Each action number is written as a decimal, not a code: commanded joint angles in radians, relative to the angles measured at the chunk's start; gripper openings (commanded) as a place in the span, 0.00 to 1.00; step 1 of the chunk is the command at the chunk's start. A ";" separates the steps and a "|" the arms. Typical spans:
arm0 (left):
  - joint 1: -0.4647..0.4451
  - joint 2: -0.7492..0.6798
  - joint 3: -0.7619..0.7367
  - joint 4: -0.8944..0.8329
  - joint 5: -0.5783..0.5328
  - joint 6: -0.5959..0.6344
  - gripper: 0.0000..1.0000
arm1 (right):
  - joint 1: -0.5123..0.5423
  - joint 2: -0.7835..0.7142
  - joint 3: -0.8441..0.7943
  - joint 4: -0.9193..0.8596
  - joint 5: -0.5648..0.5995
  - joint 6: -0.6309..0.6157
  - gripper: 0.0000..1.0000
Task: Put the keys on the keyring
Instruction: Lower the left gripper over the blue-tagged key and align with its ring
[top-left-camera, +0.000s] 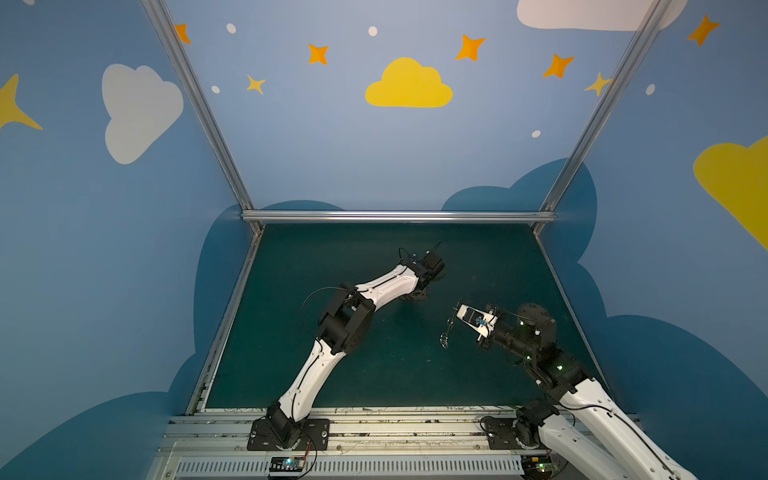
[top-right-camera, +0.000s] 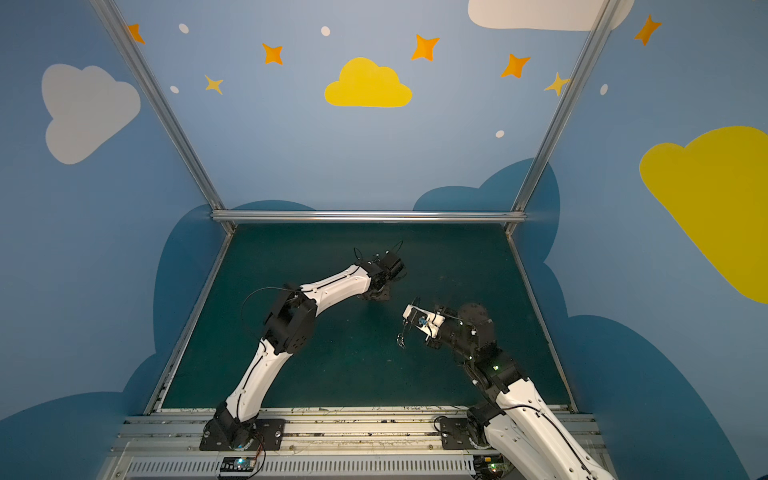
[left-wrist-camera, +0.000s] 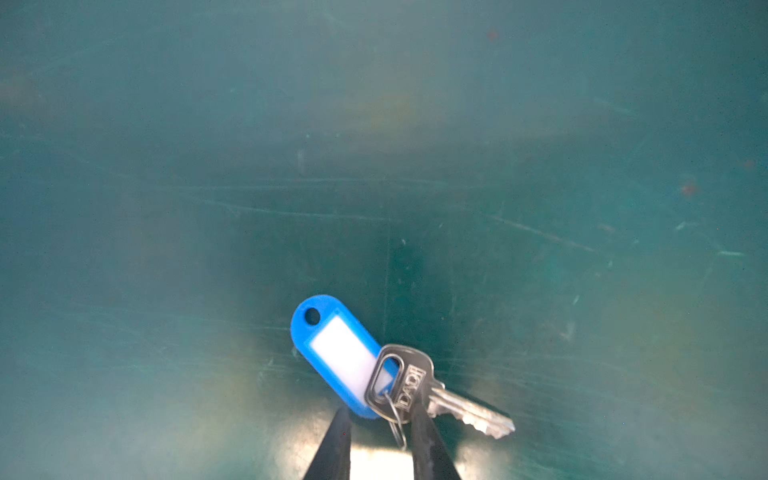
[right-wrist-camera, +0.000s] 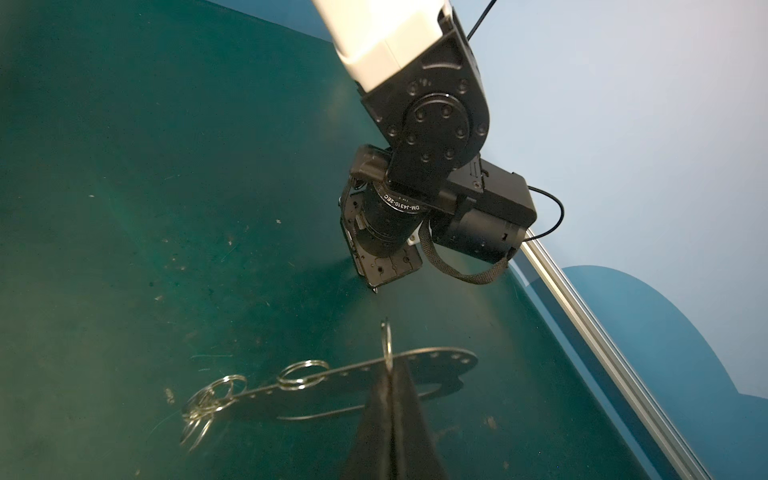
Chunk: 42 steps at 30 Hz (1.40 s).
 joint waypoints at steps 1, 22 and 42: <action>0.005 0.034 0.020 -0.026 -0.027 0.013 0.25 | -0.004 -0.001 0.005 0.030 -0.013 0.014 0.00; 0.016 0.027 0.004 -0.019 -0.057 0.040 0.11 | -0.004 0.008 -0.006 0.055 -0.019 0.034 0.00; 0.021 -0.110 -0.204 0.204 -0.071 0.157 0.39 | -0.003 0.011 -0.008 0.062 -0.022 0.034 0.00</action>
